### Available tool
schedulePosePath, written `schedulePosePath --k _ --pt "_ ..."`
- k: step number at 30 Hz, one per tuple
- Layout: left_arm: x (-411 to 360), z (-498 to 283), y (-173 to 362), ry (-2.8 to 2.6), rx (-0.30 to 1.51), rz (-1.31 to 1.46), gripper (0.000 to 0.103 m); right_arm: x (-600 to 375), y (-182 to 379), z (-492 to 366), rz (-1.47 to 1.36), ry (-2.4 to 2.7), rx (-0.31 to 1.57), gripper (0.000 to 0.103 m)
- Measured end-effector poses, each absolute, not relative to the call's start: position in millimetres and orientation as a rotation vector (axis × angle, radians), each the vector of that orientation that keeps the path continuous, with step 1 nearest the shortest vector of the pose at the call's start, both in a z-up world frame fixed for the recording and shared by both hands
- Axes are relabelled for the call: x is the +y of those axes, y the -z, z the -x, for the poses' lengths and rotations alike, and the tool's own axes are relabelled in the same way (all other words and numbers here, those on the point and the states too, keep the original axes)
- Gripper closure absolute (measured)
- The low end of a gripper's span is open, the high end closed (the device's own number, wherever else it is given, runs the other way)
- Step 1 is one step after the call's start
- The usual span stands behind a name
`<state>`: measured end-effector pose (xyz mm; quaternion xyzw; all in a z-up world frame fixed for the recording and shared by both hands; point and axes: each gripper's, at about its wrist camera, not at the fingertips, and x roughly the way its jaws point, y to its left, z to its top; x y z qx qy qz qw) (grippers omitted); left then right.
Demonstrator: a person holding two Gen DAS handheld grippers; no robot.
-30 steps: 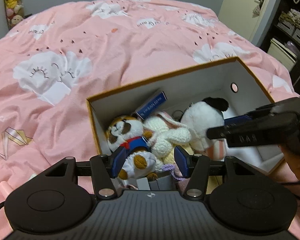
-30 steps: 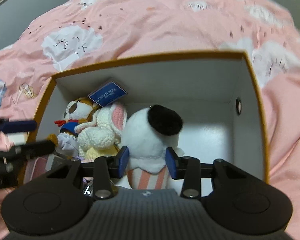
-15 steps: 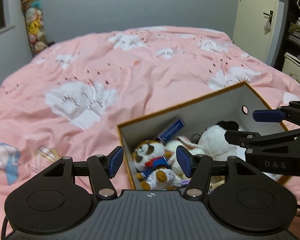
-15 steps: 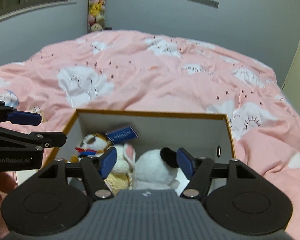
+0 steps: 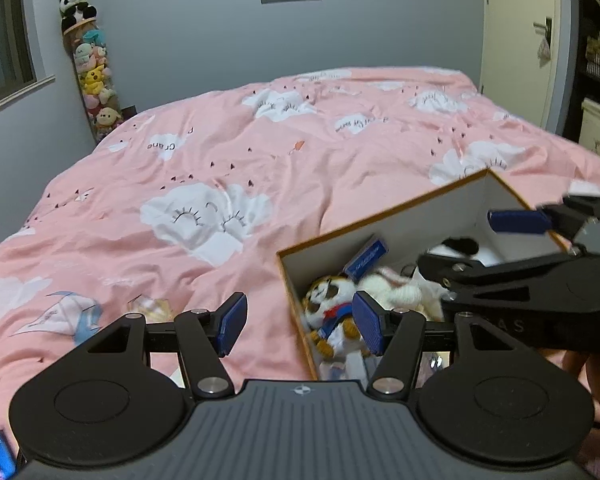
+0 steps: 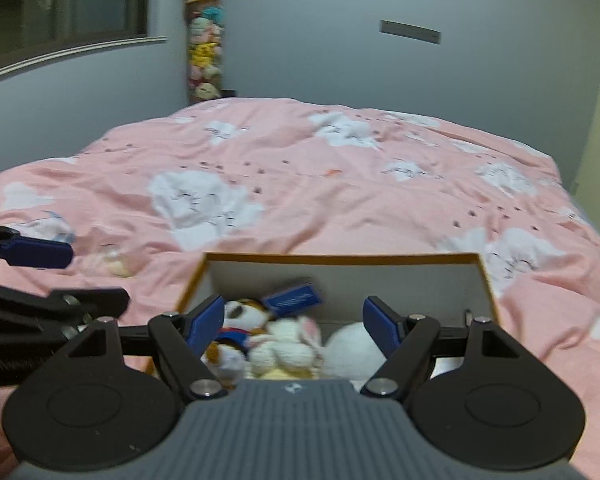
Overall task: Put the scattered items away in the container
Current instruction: 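Withdraw both grippers and move toward the pink lint roller and white box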
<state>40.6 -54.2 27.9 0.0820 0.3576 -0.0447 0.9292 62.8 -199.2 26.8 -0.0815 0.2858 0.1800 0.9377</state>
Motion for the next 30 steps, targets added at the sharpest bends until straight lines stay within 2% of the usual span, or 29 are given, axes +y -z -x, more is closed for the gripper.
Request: schedulePosePath --k 10,19,26,30 --pt "-12.6 -29.0 -34.8 0.0 0.792 -0.108 0.035 -173.1 -24.8 -64.9 0.049 -0.511 0.71 0.023" --pt "72.3 -37.5 -24.2 -0.082 0.915 0.161 0.035 -133.3 -8.0 -63.2 0.129 -0.621 0.782 0.024" --pt "110.2 -48.7 7.2 -0.118 1.039 0.356 0.035 -109.0 3.8 -63.9 0.2 -0.696 0.804 0.037" --pt "118.5 -56.3 29.7 -0.154 1.1 0.443 0.035 -98.9 12.9 -66.7 0.239 -0.721 0.823 0.04"
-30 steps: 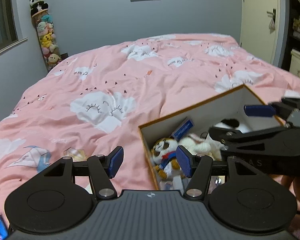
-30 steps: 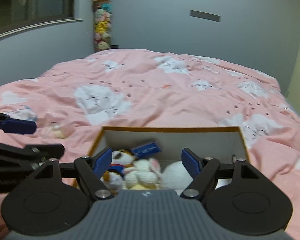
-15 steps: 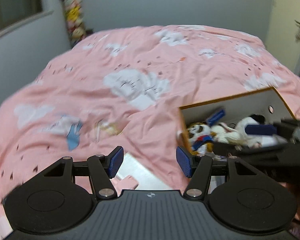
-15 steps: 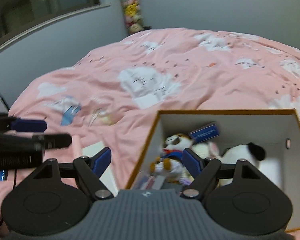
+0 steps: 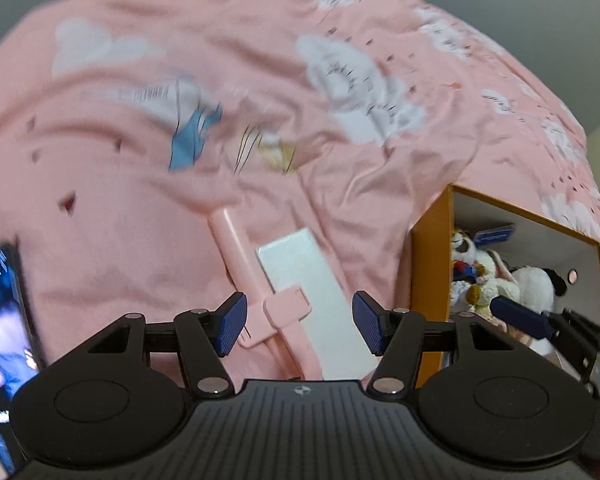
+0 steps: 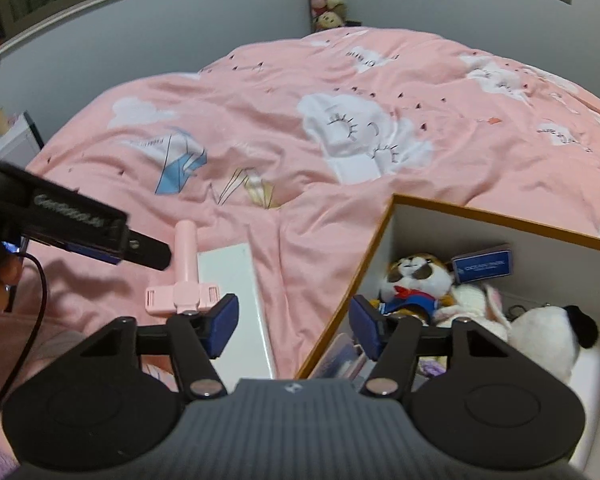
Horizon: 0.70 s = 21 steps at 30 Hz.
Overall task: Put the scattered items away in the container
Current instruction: 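Withdraw both grippers and move toward the pink lint roller and white box, then grasp the pink lint roller with the left gripper while the right gripper grasps the white box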
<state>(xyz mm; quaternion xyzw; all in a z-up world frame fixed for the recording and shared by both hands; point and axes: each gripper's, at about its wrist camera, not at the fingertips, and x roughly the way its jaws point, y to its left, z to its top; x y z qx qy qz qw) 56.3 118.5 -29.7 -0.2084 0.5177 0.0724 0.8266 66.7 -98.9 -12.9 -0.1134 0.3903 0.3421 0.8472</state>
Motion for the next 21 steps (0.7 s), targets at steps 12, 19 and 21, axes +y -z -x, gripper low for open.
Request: schedulePosePath --k 12,19,21 --pt "130.2 -89.7 76.6 -0.276 1.212 0.474 0.04 -65.5 35.0 -86.5 0.301 -0.897 0.892 0.058" --pt "134.5 -100.1 93.1 -0.285 1.243 0.491 0.044 -44.5 49.7 -95.0 0.349 -0.934 0.942 0.06" --pt "135.3 -102.8 97.9 -0.289 1.249 0.499 0.046 -41.4 52.3 -96.9 0.355 -0.94 0.952 0.06"
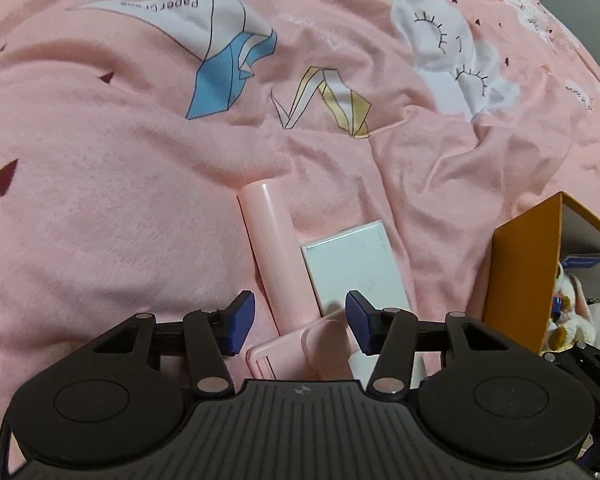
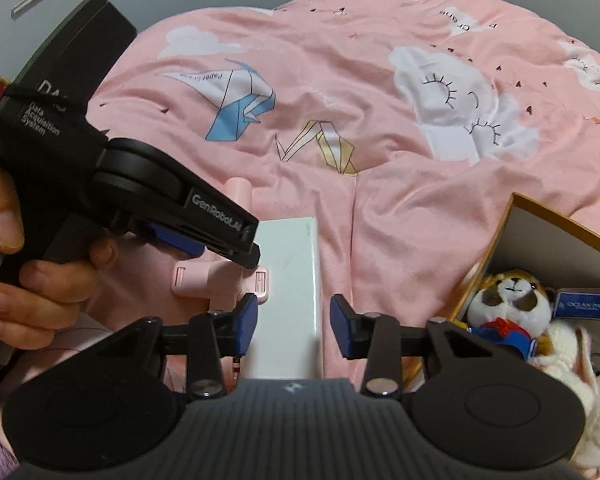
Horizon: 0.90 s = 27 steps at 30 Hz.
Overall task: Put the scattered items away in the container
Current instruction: 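Grasp the pink lint roller with the left gripper while the right gripper grasps the white box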
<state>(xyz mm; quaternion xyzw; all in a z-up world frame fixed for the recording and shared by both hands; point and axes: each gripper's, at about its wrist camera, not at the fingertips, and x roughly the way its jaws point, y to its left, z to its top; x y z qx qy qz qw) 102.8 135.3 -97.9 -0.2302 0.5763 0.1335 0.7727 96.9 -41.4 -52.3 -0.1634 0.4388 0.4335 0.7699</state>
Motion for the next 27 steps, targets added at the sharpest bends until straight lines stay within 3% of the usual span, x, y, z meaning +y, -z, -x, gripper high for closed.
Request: schedulePosePath --k 15,27 --pt "139.1 -115.1 111.6 -0.29 1.257 0.54 0.045 -13.5 76.0 -114.5 0.447 -0.94 1.059 0.058" --pt "136.7 -116.5 113.2 -0.282 1.255 0.534 0.045 1.9 99.5 -128.1 0.442 -0.929 1.181 0.04"
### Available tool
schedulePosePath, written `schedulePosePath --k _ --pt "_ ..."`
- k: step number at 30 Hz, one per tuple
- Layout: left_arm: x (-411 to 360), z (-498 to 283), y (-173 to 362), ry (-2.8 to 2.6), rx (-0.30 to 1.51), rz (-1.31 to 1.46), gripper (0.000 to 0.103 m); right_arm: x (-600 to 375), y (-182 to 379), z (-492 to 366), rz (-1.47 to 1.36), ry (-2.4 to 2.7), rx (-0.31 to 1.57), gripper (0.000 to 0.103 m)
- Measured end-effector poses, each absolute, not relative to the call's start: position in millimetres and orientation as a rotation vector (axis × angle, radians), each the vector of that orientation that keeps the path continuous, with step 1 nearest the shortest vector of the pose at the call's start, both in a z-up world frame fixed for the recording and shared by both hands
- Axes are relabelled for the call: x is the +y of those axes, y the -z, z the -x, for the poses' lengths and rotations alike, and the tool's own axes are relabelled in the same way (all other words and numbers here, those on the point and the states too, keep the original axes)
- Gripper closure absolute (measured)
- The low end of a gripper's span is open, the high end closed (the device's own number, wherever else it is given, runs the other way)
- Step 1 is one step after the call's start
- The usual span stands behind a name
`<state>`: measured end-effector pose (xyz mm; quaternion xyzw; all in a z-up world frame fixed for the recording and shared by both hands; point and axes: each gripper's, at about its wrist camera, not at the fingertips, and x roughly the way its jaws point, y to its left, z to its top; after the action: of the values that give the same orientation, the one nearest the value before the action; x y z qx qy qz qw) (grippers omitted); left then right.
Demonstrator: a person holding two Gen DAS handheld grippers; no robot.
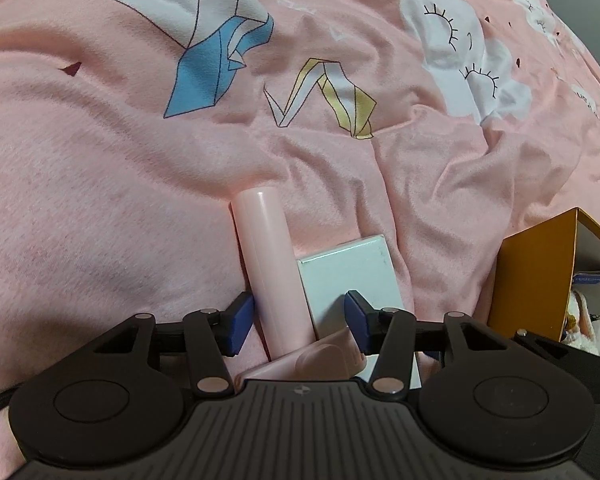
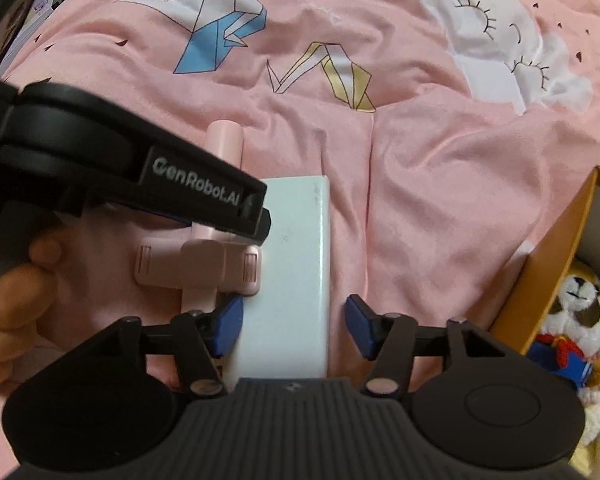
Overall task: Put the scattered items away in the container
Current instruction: 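Grasp the pink lint roller with the left gripper while the right gripper grasps the white box, then lift the pink lint roller and white box off the bedspread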
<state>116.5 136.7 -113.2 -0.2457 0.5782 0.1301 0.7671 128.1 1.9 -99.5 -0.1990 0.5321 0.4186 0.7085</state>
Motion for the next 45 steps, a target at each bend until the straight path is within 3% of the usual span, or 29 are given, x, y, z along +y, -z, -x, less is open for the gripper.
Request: schedulePosePath --k 12,15,20,27,45 --pt "136.5 -116.4 113.8 -0.29 1.262 0.512 0.045 7.7 120.7 -138.0 0.38 -0.933 1.26 0.032" --pt "136.7 -115.5 112.3 -0.286 1.26 0.512 0.05 5.4 118.1 -135.1 0.369 -0.947 1.251 0.045" --pt "140.5 -111.0 106.0 -0.283 1.245 0.52 0.06 -0.7 105.5 -131.1 0.378 -0.921 1.208 0.055" --pt "137.2 -111.0 103.5 -0.277 1.256 0.468 0.061 -2.9 89.1 -130.8 0.432 -0.828 1.1 0.06" --pt "118.6 -129.5 123.6 -0.232 1.287 0.458 0.062 -2.0 95.0 -139.8 0.399 -0.849 1.142 0.061"
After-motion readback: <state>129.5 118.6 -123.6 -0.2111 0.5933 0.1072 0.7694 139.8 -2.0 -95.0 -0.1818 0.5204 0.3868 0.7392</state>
